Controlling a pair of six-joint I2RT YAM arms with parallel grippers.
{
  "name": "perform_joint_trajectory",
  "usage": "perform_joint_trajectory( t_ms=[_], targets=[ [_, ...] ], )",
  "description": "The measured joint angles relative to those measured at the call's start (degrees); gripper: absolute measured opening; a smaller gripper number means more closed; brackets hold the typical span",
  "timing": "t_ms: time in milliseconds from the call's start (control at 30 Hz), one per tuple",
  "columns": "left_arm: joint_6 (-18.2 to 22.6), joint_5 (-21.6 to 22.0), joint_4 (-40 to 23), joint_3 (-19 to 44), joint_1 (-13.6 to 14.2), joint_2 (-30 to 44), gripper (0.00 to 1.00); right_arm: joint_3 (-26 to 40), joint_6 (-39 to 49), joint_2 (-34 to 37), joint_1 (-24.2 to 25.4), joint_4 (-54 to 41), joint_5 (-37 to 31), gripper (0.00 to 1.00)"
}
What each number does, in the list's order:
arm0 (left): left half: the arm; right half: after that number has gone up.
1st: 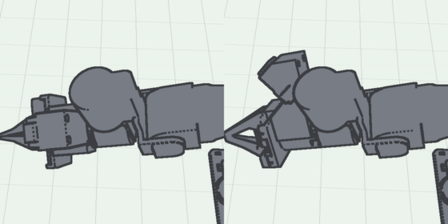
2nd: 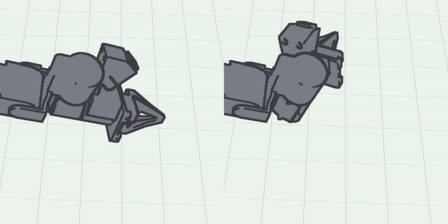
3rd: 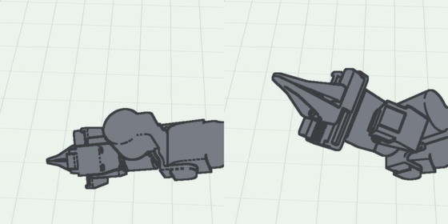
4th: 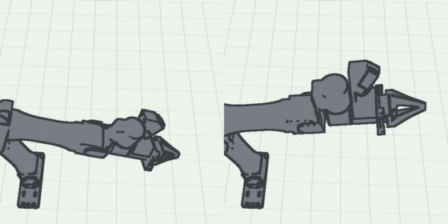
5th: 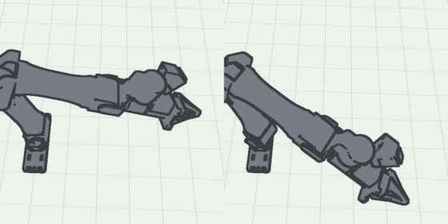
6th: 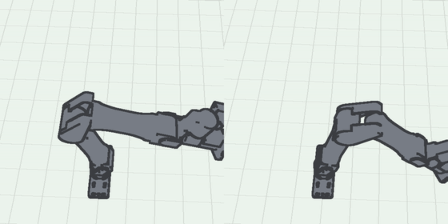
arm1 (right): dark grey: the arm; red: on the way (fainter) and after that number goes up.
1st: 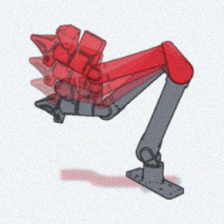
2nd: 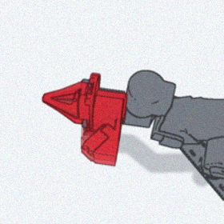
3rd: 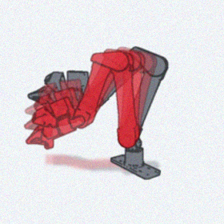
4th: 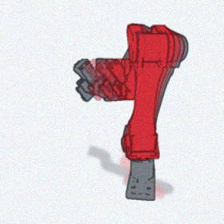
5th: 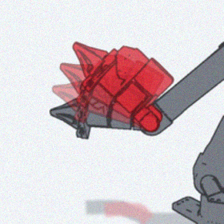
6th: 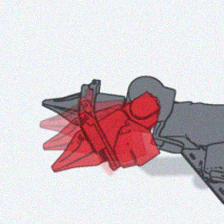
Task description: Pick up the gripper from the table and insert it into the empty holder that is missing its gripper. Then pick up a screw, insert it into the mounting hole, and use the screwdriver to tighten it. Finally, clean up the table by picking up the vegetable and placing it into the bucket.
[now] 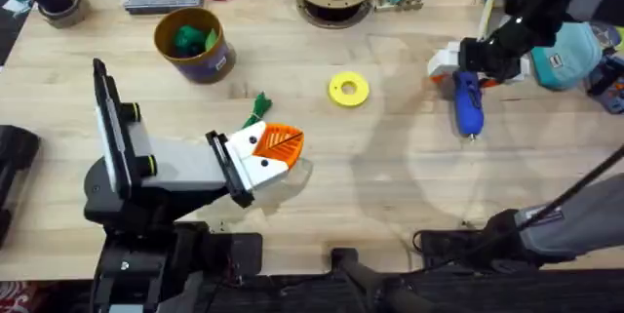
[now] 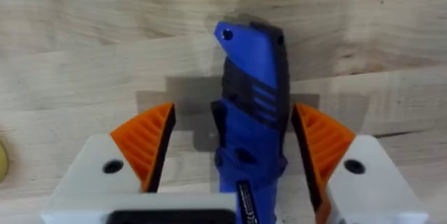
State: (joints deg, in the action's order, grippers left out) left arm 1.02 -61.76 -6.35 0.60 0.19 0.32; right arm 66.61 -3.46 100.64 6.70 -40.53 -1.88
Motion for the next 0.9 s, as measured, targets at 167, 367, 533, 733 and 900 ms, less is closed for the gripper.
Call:
perform_joint_trajectory(
  t_ms=[167,367,533,733,900],
  targets=[
    [0.0,0.02,0.0,0.0,0.0,0.0,0.004,0.0,-0.01,1.42,-0.04,0.26,-0.2,0.996],
    [0.0,0.02,0.0,0.0,0.0,0.0,0.004,0.0,0.01,1.38,-0.06,0.22,-0.25,0.969],
    [0.0,0.01,0.0,-0.01,0.0,0.0,0.004,0.0,0.01,1.38,0.0,0.33,-0.7,0.502],
    [0.0,0.0,0.0,-0.01,0.0,0.0,0.004,-0.02,-0.19,1.55,-0.04,0.22,-0.41,0.026],
    [0.0,0.02,0.0,0.0,0.0,-0.02,0.004,-0.02,0.97,1.55,-0.04,0.24,-0.18,0.026]
  ],
)
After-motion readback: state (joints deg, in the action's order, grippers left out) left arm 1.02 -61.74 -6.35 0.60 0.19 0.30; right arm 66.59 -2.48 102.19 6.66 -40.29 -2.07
